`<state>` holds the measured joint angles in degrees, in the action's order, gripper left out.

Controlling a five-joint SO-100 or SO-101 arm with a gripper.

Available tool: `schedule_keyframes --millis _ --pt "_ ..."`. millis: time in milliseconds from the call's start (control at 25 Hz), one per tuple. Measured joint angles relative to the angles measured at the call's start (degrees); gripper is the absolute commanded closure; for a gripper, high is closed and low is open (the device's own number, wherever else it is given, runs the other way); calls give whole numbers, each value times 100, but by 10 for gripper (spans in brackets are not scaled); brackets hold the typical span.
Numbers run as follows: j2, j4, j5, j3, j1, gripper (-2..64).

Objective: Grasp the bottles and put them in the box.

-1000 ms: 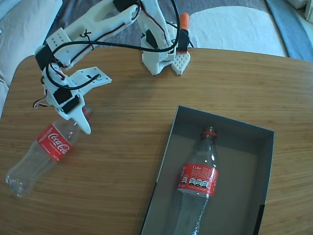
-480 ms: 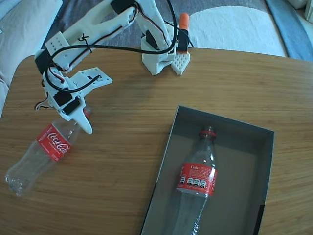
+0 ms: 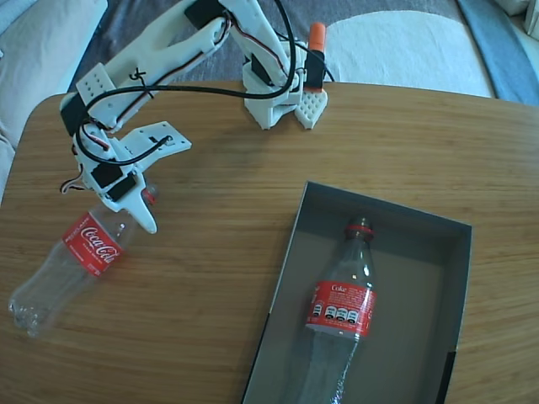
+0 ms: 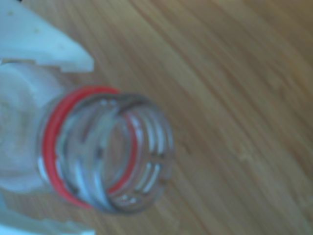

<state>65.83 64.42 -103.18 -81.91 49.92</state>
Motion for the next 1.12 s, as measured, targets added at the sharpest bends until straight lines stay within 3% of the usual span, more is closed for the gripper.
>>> schedule_keyframes --millis 120,360,560,960,1120 --pt "0 -299 0 -158 0 214" --pt "0 -378 0 -158 -9 220" --pt "-9 -396 0 -220 -9 348" --pt "-9 -308 -26 -220 -62 521" --pt "-9 -334 -53 -220 -105 538"
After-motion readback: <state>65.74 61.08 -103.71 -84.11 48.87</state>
